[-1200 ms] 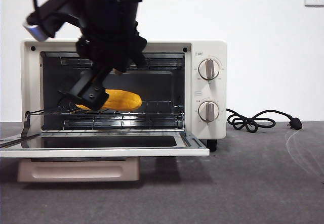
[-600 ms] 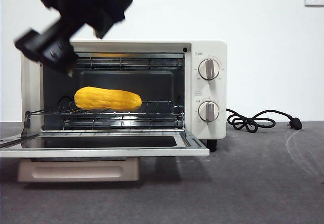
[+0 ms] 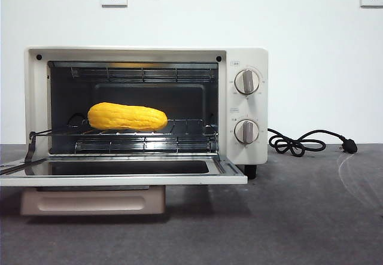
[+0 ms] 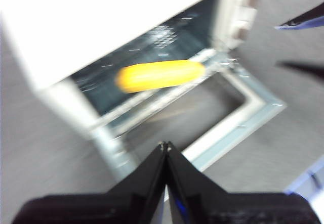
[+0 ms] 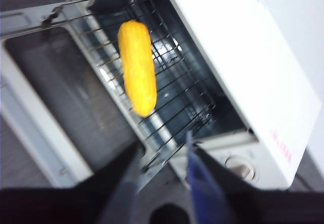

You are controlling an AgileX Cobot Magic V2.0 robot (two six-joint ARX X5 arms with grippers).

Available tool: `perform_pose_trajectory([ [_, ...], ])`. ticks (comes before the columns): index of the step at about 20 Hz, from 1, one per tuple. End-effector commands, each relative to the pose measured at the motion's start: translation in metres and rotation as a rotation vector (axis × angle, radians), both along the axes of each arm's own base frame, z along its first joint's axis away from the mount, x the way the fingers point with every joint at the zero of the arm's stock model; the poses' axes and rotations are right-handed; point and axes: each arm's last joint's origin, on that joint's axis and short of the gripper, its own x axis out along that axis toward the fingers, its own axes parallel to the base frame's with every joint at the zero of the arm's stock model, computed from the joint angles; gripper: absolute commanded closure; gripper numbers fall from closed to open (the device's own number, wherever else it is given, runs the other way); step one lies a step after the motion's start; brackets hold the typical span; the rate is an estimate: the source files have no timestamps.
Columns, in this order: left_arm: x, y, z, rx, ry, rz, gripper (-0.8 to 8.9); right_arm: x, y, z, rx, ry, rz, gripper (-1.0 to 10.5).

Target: Take the corn from the table,put the corn in the oven

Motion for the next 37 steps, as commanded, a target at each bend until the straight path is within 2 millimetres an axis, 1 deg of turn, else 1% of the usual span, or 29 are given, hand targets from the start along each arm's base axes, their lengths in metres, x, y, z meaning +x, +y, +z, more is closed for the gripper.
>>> perform_pose_trajectory([
  [1, 0.012, -0.010, -0.006, 0.008, 0.037, -0.097, 8.22, -0.007, -0.017, 0.016, 0.124, 0.085, 0.022, 9.6],
  [3, 0.022, -0.010, -0.013, 0.011, 0.067, -0.081, 8.22, -0.007, -0.034, 0.030, 0.206, 0.148, 0.054, 9.6],
  [6, 0.030, -0.006, -0.028, -0.012, 0.113, -0.063, 8.22, -0.001, -0.052, 0.040, 0.273, 0.197, 0.061, 9.6],
  [10, 0.034, 0.010, -0.054, -0.035, 0.193, 0.011, 8.22, 0.011, -0.073, 0.049, 0.341, 0.265, 0.069, 9.6],
  [13, 0.035, 0.023, -0.069, -0.116, 0.253, 0.032, 8.22, 0.021, -0.082, 0.050, 0.395, 0.350, 0.110, 9.6],
  [16, 0.034, 0.035, -0.080, -0.220, 0.279, 0.045, 8.22, 0.031, -0.091, 0.049, 0.431, 0.437, 0.135, 9.6],
  [18, 0.035, 0.050, -0.088, -0.285, 0.292, 0.108, 8.22, 0.041, -0.101, 0.046, 0.438, 0.485, 0.107, 9.6],
  [22, 0.041, 0.078, -0.104, -0.401, 0.314, 0.245, 8.22, 0.052, -0.118, 0.042, 0.448, 0.565, 0.071, 9.6],
  [24, 0.048, 0.089, -0.112, -0.474, 0.328, 0.287, 8.22, 0.058, -0.126, 0.041, 0.461, 0.602, 0.095, 9.6],
  [28, 0.068, 0.102, -0.132, -0.516, 0.425, 0.338, 8.22, 0.067, -0.139, 0.042, 0.532, 0.670, 0.170, 9.6],
  [33, 0.097, 0.111, -0.162, -0.533, 0.548, 0.363, 8.22, 0.079, -0.161, 0.040, 0.537, 0.656, 0.093, 9.6],
  [37, 0.114, 0.117, -0.186, -0.509, 0.631, 0.406, 8.22, 0.087, -0.176, 0.040, 0.565, 0.645, 0.029, 9.6],
])
